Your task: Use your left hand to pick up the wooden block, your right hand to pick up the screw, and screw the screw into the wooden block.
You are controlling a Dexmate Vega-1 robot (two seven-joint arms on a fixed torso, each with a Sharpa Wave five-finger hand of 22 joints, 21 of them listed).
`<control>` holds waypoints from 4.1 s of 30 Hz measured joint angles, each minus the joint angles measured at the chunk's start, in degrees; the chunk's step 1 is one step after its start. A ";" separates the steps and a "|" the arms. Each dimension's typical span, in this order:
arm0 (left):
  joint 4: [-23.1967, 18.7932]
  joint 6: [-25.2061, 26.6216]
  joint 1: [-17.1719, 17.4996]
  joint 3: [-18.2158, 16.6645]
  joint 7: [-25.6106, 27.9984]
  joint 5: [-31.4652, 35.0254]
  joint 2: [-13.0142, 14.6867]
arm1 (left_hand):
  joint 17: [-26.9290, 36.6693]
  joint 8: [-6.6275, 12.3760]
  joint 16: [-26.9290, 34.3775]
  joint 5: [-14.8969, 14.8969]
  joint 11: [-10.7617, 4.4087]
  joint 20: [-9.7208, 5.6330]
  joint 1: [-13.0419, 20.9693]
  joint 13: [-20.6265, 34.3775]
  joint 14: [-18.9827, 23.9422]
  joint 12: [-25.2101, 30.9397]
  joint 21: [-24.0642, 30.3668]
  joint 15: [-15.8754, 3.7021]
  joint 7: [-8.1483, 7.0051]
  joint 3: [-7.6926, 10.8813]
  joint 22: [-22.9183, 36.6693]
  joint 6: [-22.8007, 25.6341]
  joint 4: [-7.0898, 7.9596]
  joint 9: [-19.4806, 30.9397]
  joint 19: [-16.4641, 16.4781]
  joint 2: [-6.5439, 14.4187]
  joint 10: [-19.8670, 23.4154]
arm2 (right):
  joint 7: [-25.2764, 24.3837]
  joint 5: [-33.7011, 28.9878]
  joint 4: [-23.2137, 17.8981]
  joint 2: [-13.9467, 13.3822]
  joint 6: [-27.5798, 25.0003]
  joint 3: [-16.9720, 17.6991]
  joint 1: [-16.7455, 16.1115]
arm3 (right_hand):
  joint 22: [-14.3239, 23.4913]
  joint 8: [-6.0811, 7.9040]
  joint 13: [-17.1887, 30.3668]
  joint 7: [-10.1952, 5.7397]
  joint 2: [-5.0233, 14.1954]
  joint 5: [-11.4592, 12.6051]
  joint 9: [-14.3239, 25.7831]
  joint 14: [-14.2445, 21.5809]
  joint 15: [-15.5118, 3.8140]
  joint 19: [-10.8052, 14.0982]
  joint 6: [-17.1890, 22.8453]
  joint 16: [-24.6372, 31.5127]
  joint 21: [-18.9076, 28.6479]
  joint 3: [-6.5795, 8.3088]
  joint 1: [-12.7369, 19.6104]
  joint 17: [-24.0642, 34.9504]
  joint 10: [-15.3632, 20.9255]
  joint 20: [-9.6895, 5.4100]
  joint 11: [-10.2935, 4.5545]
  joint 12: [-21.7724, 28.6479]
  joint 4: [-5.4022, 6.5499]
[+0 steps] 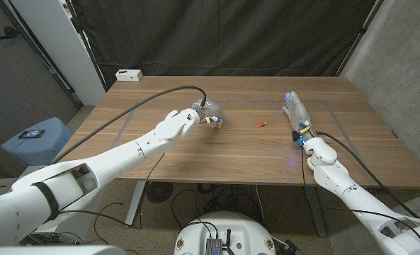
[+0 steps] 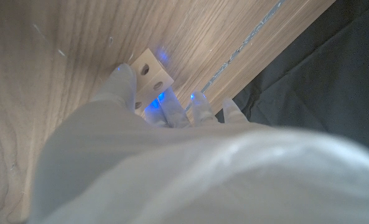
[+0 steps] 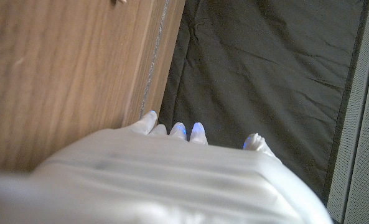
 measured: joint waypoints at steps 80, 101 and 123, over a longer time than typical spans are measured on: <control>-5.94 5.21 5.83 -8.29 11.53 -12.95 -0.90 | 0.81 3.27 1.76 0.42 0.04 -2.33 2.77 3.72 6.72 1.03 0.35 -0.23 -0.18 -3.78 -0.02 14.49 0.49 -0.03 5.42 2.04 11.78 | -3.09 -5.52 -12.01 -8.44 -6.69 -0.32 -3.70 | 0.00 0.23 0.00 -0.04 0.17 0.00 -0.02 0.00 0.00 0.35 0.47 0.00 0.24 0.64 -0.41 -0.13 0.96 -0.09 0.12 0.22 -0.63; -6.40 0.99 9.36 -13.71 19.07 -29.32 -1.20 | 1.33 1.99 2.39 0.65 0.04 -8.17 2.72 4.50 8.07 -0.57 1.86 -0.31 -0.21 -4.78 0.28 14.06 0.46 0.01 10.44 3.18 11.77 | -4.95 -13.90 -20.32 -16.56 -10.82 -0.89 -5.31 | -0.12 1.46 0.00 -0.10 -1.25 -0.27 0.00 1.30 0.23 3.51 4.61 0.44 0.67 2.50 4.97 -0.40 2.87 -0.20 -0.20 0.43 -5.27; -4.91 -3.70 11.03 -16.96 21.14 -42.23 -1.02 | 1.32 1.15 1.70 0.89 -0.07 -8.35 2.78 5.30 6.29 -1.35 1.51 -0.23 -0.59 -5.27 0.54 12.42 0.42 0.34 9.22 3.72 10.85 | -0.41 -22.45 -24.63 -24.16 -14.13 -2.31 -2.73 | -0.12 1.46 0.00 -0.30 -1.49 0.23 0.00 2.07 0.40 4.73 6.05 0.44 0.67 5.59 12.11 -0.39 2.65 -0.40 0.64 0.20 -9.29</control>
